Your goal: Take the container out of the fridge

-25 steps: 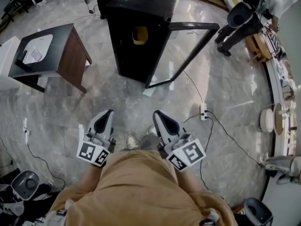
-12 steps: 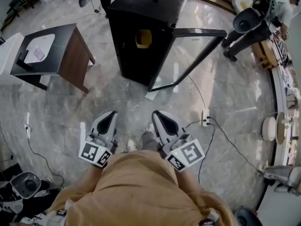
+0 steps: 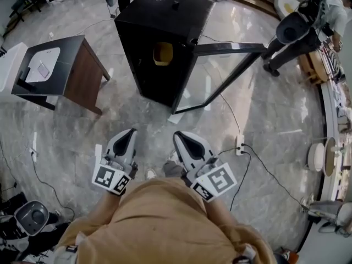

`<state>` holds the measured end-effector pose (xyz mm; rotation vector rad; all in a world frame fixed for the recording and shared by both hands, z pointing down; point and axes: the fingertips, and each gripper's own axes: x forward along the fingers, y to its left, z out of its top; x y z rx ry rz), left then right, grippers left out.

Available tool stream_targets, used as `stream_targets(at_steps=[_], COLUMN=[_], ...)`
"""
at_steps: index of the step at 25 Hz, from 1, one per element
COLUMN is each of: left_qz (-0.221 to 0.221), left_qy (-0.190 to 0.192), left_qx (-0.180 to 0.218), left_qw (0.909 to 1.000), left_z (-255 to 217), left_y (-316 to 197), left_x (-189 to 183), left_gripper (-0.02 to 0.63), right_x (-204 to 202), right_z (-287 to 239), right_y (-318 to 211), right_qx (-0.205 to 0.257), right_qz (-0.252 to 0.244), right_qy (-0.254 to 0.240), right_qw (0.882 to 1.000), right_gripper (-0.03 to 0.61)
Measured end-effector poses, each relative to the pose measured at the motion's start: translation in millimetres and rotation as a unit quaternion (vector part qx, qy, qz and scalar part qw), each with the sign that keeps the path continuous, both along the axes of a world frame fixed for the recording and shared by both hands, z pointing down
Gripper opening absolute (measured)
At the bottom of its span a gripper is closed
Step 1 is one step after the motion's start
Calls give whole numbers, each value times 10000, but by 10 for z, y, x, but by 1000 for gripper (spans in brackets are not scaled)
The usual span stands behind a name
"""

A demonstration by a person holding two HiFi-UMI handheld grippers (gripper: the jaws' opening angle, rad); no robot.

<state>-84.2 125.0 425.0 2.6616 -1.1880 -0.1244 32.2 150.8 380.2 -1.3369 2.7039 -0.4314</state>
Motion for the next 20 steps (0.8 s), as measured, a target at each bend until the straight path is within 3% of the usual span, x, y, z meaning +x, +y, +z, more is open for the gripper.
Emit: stream_targets(at_steps=[10, 20], left_qz=[-406, -848], left_qy=[-124, -351], left_qx=[190, 166], left_qw=[9989, 9956], left_z=[-103, -88], left_y=[-628, -837], left_x=[496, 368], left_gripper=[2, 2], right_x=[384, 189], right_z=[-11, 21], right_y=[-575, -823], right_qx=[51, -63], right_qz=[-598, -1189], right_qy=[-100, -120], right_qw=[9981, 9928], right_gripper=[0, 0])
